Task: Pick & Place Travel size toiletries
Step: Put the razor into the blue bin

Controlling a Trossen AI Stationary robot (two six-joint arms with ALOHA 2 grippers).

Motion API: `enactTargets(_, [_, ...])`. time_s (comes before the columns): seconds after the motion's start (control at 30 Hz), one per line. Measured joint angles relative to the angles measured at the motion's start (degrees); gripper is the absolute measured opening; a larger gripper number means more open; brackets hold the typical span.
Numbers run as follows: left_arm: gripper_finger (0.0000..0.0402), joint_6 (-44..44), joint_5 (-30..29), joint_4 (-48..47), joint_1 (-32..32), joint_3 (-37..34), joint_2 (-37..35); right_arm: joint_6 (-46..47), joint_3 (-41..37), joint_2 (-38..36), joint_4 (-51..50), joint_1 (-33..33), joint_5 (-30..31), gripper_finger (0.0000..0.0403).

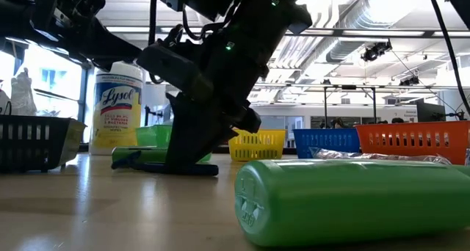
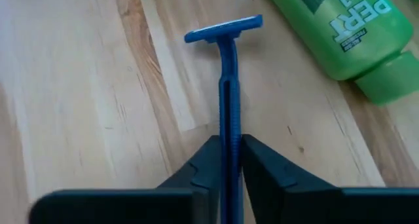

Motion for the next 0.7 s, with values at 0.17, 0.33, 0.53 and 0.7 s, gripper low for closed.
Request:
enactTargets(0.17, [0.0001,0.0,0.0,0.0,0.0,0.0,0.0,-2.5,0.0,-0.1,0.1,0.1,-0.2,0.0018])
enactTargets(0.33, [0.0001,0.0,0.0,-0.2,0.0,0.0,0.0,-4.3,-0.2,-0.8,0.4,0.4,-0.1,0.0028])
enactTargets(0.53, [0.0001,0.0,0.1,-0.6,0.0,0.0,0.0,-8.7,-0.8,-4.9,-2.2,2.4,3.7,0.0017])
enactTargets(0.7, [0.0001,0.0,0.2,-0.9,0.0,0.0,0.0,-9.8,-0.6,-9.2,-3.1,3.0,5.8,0.0018])
